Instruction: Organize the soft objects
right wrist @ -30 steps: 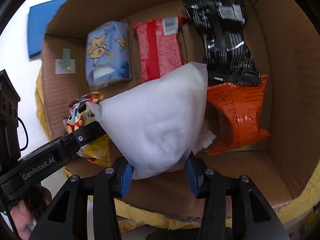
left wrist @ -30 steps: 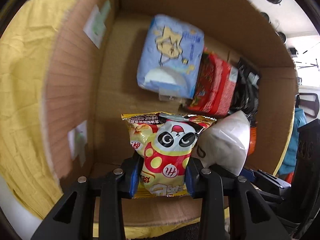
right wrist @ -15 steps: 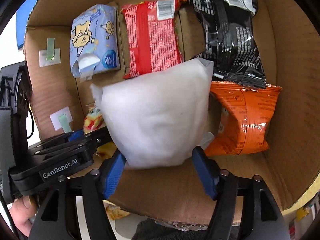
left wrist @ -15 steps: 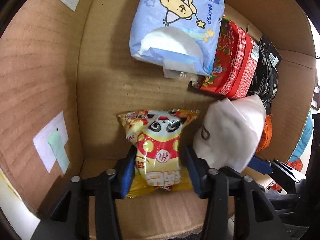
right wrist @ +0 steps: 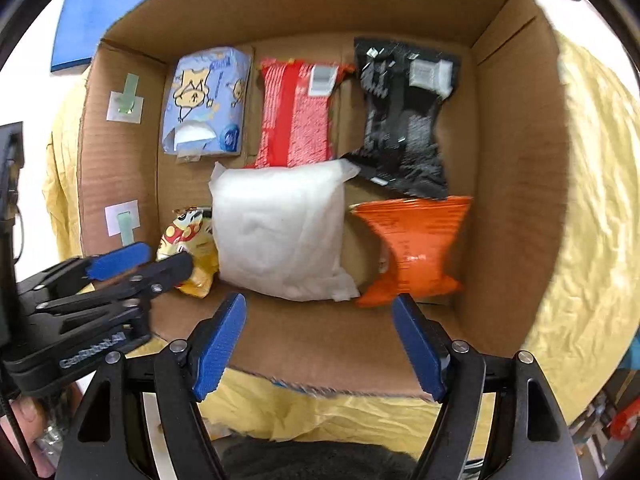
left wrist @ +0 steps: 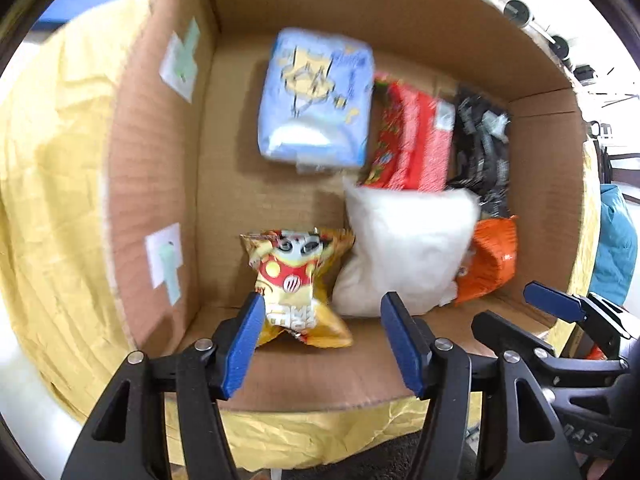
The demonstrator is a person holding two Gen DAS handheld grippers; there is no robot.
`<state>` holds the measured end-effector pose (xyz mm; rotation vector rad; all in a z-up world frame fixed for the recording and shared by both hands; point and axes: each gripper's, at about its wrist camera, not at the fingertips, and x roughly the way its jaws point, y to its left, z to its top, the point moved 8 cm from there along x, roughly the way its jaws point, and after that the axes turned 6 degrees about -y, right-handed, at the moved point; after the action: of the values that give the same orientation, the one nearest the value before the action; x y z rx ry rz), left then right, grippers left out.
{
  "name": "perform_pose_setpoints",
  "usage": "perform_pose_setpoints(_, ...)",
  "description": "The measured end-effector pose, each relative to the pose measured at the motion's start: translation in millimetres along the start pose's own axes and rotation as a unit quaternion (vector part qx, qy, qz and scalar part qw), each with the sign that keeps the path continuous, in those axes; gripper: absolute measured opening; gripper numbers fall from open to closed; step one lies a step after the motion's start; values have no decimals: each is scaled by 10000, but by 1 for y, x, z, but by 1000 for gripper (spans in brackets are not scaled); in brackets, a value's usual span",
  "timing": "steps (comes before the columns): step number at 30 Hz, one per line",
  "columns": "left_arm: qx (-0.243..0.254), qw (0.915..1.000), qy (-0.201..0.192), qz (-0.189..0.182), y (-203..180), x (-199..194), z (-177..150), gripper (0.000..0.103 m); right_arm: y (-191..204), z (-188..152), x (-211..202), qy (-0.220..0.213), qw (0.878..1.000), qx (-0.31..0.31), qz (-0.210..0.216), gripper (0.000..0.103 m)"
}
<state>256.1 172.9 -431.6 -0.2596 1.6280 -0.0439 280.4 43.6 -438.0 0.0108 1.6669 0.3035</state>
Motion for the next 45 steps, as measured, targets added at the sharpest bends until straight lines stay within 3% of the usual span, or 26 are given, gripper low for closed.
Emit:
perform_pose_setpoints(5,147,9978,-620,170,-15,-35,1,66,-10,-10,-23,-354,9991,-7,-213,78)
perform_pose_setpoints(7,182,9959,-859,221,-18,-51,0,81,-15,-16,-31,-466,9986,12,-257,78)
perform_pose_setpoints(10,233,9928,-1136,298,-12,-72,0,96,-27,-24,-46,-608,9978,88,-240,79)
perform_pose_setpoints(11,243,9918,-1211,322,-9,-78,0,98,-28,-25,-49,-656,9975,112,-243,82)
perform_pose_setpoints(13,253,9899,-1349,350,-19,-85,4,102,-30,-24,-53,-792,9963,175,-285,98)
perform_pose_setpoints(17,268,9873,-1530,327,-1,-100,3,102,-37,-26,-64,-1024,9935,191,-467,98)
perform_pose_setpoints(23,261,9861,-1596,382,3,-93,-2,102,-42,-28,-80,-1322,9884,141,-740,103)
perform_pose_setpoints(30,233,9832,-1764,407,1,-104,-10,102,-41,-36,-94,-1452,9864,113,-761,103)
perform_pose_setpoints(34,237,9776,-2045,432,-3,-129,-17,102,-41,-46,-113,-1623,9842,143,-687,103)
perform_pose_setpoints(39,292,9715,-2345,194,-18,-168,-39,102,-44,-71,-154,-1996,9779,257,-572,103)
perform_pose_setpoints(45,365,9565,-2882,252,-38,-230,-76,102,-38,-115,-219,-2523,9665,259,-382,103)
